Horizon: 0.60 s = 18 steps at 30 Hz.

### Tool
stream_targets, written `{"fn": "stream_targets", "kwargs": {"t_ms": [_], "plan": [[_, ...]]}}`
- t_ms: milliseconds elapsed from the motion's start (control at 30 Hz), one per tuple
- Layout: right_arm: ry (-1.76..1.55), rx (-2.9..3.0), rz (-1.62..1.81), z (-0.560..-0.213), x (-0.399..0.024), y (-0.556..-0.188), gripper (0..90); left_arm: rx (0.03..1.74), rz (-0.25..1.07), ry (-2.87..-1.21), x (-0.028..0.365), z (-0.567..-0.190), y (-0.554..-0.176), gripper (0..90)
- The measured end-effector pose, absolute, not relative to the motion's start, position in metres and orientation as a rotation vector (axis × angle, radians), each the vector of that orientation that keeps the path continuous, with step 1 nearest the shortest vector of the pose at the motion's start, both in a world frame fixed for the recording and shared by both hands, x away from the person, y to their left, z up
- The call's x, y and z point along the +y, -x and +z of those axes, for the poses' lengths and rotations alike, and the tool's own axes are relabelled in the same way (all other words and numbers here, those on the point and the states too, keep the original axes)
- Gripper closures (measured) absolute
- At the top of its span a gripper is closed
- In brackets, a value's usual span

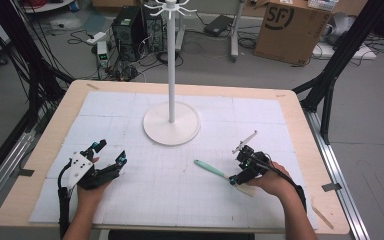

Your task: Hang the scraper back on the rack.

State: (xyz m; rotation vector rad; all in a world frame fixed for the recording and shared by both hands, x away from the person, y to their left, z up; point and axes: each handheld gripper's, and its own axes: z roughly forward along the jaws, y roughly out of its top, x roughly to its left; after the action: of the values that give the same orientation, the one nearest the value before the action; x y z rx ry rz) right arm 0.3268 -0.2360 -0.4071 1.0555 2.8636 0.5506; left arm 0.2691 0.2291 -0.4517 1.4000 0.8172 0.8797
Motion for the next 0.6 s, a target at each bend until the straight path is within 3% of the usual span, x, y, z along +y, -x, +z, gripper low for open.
{"fn": "stream_targets", "kwargs": {"t_ms": [600], "plan": [[-0.938,2.926,0.507,-0.410,-0.219,-0.325,34.9,0.818,0.879,-1.400,0.229,-0.452,-0.269,23.4]]}}
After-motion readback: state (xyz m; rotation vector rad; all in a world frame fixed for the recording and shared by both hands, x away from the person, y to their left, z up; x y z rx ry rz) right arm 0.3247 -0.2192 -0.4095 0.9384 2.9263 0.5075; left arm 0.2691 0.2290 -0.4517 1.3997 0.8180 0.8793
